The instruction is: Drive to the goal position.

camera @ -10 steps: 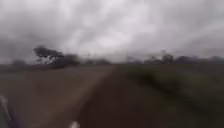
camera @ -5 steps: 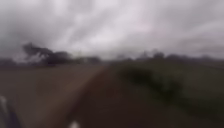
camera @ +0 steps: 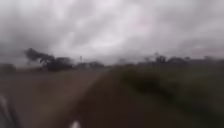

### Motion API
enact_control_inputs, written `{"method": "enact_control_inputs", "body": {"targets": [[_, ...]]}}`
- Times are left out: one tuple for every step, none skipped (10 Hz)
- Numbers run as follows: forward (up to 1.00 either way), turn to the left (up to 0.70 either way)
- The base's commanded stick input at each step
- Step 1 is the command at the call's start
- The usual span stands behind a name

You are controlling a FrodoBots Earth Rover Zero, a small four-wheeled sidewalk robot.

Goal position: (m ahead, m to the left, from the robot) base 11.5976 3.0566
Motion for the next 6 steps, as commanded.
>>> {"method": "enact_control_inputs", "body": {"targets": [[0.7, 0.0], [0.7, 0.0], [0.7, 0.0], [0.7, 0.0], [0.7, 0.0], [0.7, 0.0]]}}
